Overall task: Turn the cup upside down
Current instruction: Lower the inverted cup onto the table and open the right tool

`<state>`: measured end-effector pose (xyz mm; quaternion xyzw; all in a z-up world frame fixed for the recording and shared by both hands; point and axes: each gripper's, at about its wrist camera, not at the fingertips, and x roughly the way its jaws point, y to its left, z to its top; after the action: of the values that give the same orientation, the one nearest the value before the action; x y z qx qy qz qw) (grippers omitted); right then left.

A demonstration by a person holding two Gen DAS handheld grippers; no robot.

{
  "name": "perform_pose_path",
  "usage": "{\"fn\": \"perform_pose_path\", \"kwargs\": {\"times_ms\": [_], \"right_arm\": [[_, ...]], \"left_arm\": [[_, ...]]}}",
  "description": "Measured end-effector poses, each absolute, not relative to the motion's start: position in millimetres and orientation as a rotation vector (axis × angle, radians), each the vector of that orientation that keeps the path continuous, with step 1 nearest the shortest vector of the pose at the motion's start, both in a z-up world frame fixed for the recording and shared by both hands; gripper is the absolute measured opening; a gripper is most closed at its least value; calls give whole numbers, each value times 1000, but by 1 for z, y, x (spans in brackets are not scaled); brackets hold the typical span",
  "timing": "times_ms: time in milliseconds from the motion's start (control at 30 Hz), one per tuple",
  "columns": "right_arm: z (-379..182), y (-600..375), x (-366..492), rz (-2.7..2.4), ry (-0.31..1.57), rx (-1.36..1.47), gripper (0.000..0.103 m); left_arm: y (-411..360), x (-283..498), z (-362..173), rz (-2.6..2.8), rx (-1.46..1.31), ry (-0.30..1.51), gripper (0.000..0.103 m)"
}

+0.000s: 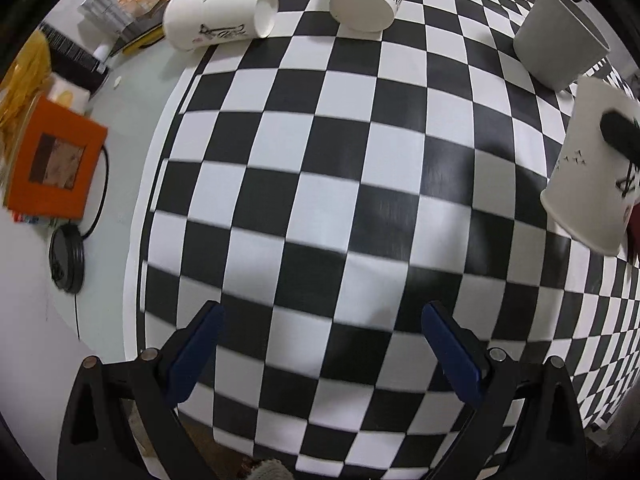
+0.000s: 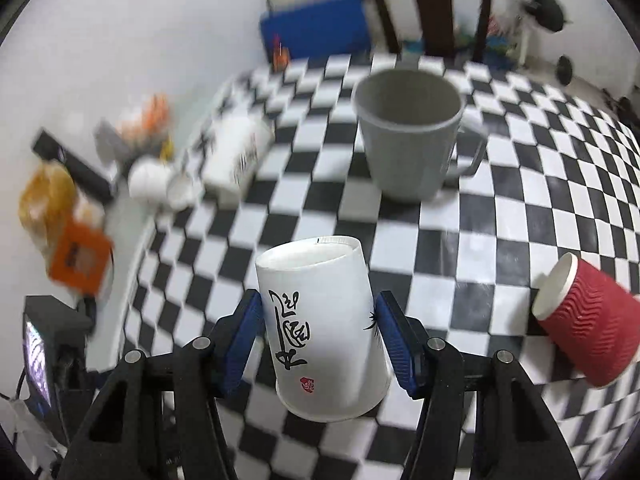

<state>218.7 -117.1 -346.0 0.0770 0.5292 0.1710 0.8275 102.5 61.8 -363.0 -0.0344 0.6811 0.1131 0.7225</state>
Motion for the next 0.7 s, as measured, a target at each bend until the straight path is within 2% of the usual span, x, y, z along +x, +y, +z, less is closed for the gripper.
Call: {"fn": "perform_pose_path", "kwargs": {"times_ms": [133,233,533,567,600,700], "right_arm": [[-365,-114,191,298,1013,165,62],[-358,-125,167,275,957,155,62],[-367,-118,128,202,1032,82,63],[-367,-120,126,191,1045,87,69],[-367,-122,124,174,1052,86,79],[-354,-132,112,108,1049,80,93]], "left_arm": [[65,108,-369,214,-84,1487,100],[67,108,-369,189,-85,1474,100],[57,94,-352,131,-27,1414,103],[55,92,-347,129,-26,1406,103],[54,88,-342,128,-25,1400,103],[49,78,-322,126,-10,1369,103]]}}
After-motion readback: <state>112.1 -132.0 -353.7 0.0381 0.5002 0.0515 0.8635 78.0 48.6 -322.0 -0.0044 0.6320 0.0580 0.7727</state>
